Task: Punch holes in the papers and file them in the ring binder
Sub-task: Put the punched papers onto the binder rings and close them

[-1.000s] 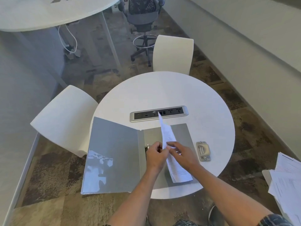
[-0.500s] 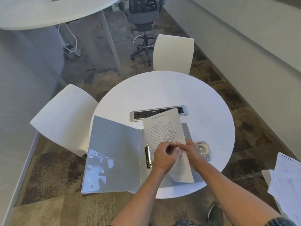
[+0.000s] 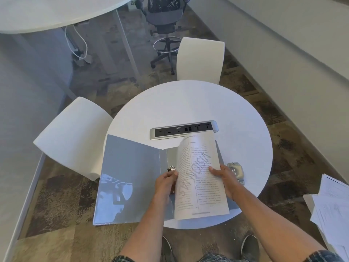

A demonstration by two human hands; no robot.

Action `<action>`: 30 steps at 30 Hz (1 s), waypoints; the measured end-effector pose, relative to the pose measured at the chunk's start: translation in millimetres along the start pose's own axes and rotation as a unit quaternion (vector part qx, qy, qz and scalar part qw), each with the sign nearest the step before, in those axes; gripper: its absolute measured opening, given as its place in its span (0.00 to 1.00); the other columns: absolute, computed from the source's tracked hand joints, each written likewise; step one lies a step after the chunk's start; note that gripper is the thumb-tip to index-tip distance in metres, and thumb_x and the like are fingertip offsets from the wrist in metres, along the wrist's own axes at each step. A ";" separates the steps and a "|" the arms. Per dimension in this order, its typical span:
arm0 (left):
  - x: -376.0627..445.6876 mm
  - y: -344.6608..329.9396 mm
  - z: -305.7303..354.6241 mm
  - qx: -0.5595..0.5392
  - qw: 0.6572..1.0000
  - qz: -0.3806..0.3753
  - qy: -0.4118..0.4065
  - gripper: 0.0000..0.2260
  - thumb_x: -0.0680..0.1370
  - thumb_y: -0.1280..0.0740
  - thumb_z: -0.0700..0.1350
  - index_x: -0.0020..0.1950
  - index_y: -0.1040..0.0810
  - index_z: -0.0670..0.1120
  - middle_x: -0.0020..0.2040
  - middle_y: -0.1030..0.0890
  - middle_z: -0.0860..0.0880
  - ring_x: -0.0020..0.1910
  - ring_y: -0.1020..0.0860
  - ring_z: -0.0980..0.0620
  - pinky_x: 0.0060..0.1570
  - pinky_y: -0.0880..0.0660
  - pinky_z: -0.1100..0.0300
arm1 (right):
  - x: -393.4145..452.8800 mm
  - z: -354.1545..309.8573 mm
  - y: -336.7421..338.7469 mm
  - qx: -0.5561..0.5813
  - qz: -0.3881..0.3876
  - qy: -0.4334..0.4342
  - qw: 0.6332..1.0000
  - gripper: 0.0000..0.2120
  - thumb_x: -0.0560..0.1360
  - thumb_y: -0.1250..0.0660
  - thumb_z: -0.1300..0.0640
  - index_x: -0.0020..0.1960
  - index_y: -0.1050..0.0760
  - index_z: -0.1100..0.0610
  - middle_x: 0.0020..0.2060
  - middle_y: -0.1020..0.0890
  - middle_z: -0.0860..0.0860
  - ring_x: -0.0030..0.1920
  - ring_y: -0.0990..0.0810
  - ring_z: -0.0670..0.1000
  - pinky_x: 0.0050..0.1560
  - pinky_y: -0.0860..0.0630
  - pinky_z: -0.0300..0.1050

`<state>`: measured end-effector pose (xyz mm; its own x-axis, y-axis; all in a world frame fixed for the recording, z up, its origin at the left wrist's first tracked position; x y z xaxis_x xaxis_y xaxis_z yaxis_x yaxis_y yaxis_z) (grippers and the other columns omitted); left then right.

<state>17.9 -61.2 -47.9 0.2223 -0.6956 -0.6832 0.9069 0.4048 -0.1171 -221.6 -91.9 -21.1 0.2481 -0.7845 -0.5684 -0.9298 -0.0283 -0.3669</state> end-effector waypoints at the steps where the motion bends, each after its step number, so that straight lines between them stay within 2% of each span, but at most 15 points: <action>1: 0.8 3.8 1.1 -0.009 1.000 0.014 -0.006 0.04 0.77 0.25 0.39 0.50 0.16 0.40 0.40 0.14 0.42 0.31 0.18 0.48 0.29 0.24 0.60 | 0.2 1.8 4.0 -0.015 0.019 0.000 1.000 0.04 0.77 0.28 0.59 0.47 0.14 0.54 0.50 0.12 0.60 0.48 0.12 0.61 0.44 0.16 0.55; 4: 5.5 12.2 4.6 0.011 0.998 0.049 -0.028 0.01 0.77 0.26 0.35 0.47 0.17 0.38 0.41 0.13 0.42 0.36 0.17 0.46 0.33 0.21 0.60 | 4.5 7.5 16.0 -0.107 0.091 0.002 0.990 0.06 0.78 0.28 0.57 0.54 0.19 0.58 0.44 0.11 0.55 0.42 0.11 0.56 0.36 0.16 0.46; 6: 7.8 14.0 5.1 0.040 0.997 0.061 -0.039 0.03 0.77 0.26 0.35 0.44 0.18 0.39 0.42 0.14 0.41 0.38 0.18 0.45 0.39 0.20 0.57 | 7.9 10.4 23.1 -0.158 0.127 0.004 0.979 0.06 0.79 0.30 0.58 0.52 0.20 0.60 0.42 0.11 0.54 0.38 0.12 0.51 0.31 0.19 0.40; 8: 8.9 14.6 5.5 0.055 0.995 0.073 -0.041 0.04 0.77 0.26 0.35 0.43 0.19 0.39 0.43 0.14 0.40 0.39 0.18 0.44 0.44 0.19 0.52 | 12.8 13.5 29.4 -0.194 0.152 -0.010 0.969 0.08 0.79 0.29 0.58 0.52 0.21 0.64 0.43 0.12 0.56 0.37 0.12 0.51 0.30 0.20 0.40; 10: 9.8 15.7 6.4 0.068 0.993 0.083 -0.043 0.05 0.77 0.26 0.35 0.43 0.19 0.39 0.44 0.14 0.39 0.39 0.17 0.43 0.43 0.19 0.51 | 16.0 15.8 31.4 -0.221 0.149 -0.031 0.963 0.09 0.78 0.27 0.58 0.53 0.20 0.63 0.45 0.12 0.56 0.41 0.12 0.52 0.34 0.19 0.42; 12: 10.8 17.0 5.6 0.079 0.992 0.090 -0.042 0.04 0.77 0.26 0.36 0.44 0.19 0.39 0.44 0.13 0.40 0.39 0.17 0.43 0.40 0.18 0.53 | 18.2 21.4 30.2 -0.252 0.126 -0.045 0.958 0.07 0.77 0.27 0.58 0.53 0.19 0.60 0.47 0.12 0.55 0.46 0.13 0.53 0.45 0.16 0.49; 14: 10.3 17.5 2.2 0.099 0.989 0.098 -0.040 0.05 0.78 0.26 0.37 0.43 0.20 0.40 0.43 0.13 0.41 0.36 0.16 0.45 0.34 0.20 0.57 | 17.9 30.9 32.0 -0.316 0.112 -0.063 0.940 0.05 0.77 0.28 0.59 0.51 0.19 0.60 0.47 0.13 0.54 0.49 0.14 0.54 0.54 0.17 0.52; 16: 9.7 16.7 -2.0 0.114 0.988 0.099 -0.037 0.06 0.78 0.27 0.37 0.42 0.20 0.41 0.42 0.13 0.42 0.35 0.16 0.47 0.32 0.21 0.58 | 16.5 41.5 36.1 -0.359 0.101 -0.087 0.924 0.06 0.78 0.29 0.59 0.52 0.20 0.62 0.48 0.13 0.55 0.51 0.15 0.56 0.56 0.19 0.53; 18: 10.2 14.9 -3.7 0.122 0.988 0.094 -0.030 0.05 0.78 0.27 0.37 0.43 0.20 0.42 0.42 0.13 0.42 0.37 0.15 0.45 0.36 0.18 0.55 | 15.2 48.7 38.9 -0.384 0.090 -0.103 0.913 0.07 0.79 0.29 0.59 0.52 0.21 0.63 0.49 0.14 0.56 0.52 0.16 0.56 0.56 0.20 0.53; 20: 11.3 14.8 -3.4 0.137 0.986 0.093 -0.032 0.03 0.79 0.27 0.38 0.45 0.19 0.42 0.43 0.13 0.43 0.41 0.14 0.43 0.39 0.18 0.53 | 13.8 54.5 41.0 -0.395 0.083 -0.109 0.908 0.06 0.79 0.30 0.59 0.52 0.20 0.61 0.49 0.14 0.54 0.52 0.16 0.55 0.59 0.20 0.53; 22: 11.2 15.2 -6.6 0.165 0.981 0.095 -0.036 0.04 0.79 0.28 0.40 0.45 0.18 0.43 0.44 0.13 0.43 0.41 0.15 0.44 0.38 0.20 0.55 | 9.9 63.9 44.9 -0.399 0.081 -0.117 0.906 0.04 0.80 0.31 0.59 0.52 0.20 0.58 0.50 0.14 0.52 0.52 0.16 0.53 0.61 0.20 0.53; 24: 9.9 14.2 -11.2 0.192 0.976 0.101 -0.034 0.05 0.79 0.28 0.41 0.44 0.17 0.42 0.44 0.13 0.43 0.41 0.16 0.45 0.38 0.21 0.55 | 4.9 73.0 50.8 -0.402 0.080 -0.127 0.903 0.02 0.80 0.32 0.58 0.50 0.21 0.55 0.49 0.15 0.50 0.52 0.17 0.52 0.60 0.20 0.52; 26: 11.9 12.6 -10.6 0.216 0.970 0.107 -0.039 0.05 0.79 0.29 0.40 0.45 0.17 0.40 0.45 0.14 0.43 0.41 0.18 0.47 0.39 0.22 0.56 | 3.4 76.9 55.5 -0.411 0.082 -0.129 0.899 0.04 0.81 0.32 0.58 0.48 0.22 0.52 0.48 0.15 0.48 0.50 0.17 0.50 0.54 0.20 0.47; 28: 15.2 12.3 -3.0 0.241 0.963 0.110 -0.047 0.05 0.79 0.30 0.41 0.46 0.17 0.41 0.46 0.14 0.47 0.45 0.17 0.48 0.40 0.21 0.57 | 5.8 76.2 55.4 -0.418 0.086 -0.126 0.896 0.04 0.81 0.32 0.56 0.47 0.22 0.52 0.46 0.15 0.47 0.48 0.17 0.47 0.47 0.21 0.42; 30: 18.3 13.8 3.8 0.265 0.956 0.115 -0.051 0.05 0.79 0.30 0.43 0.46 0.17 0.44 0.46 0.15 0.50 0.46 0.17 0.48 0.41 0.20 0.57 | 10.0 76.5 53.6 -0.432 0.094 -0.121 0.889 0.03 0.81 0.32 0.55 0.49 0.23 0.53 0.46 0.16 0.47 0.46 0.17 0.47 0.44 0.22 0.41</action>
<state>35.9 -70.6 -59.3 0.4473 -0.6888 -0.5705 0.8778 0.2156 0.4278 -248.2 -53.9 -102.8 0.0202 -0.6720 -0.7403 -0.7970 -0.4579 0.3939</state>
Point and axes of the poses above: each hand's wrist, its own x-axis towards the middle knuckle, its own y-axis out of the back of the hand, z = x × y, the point moved 5 cm from there along x, towards the middle knuckle
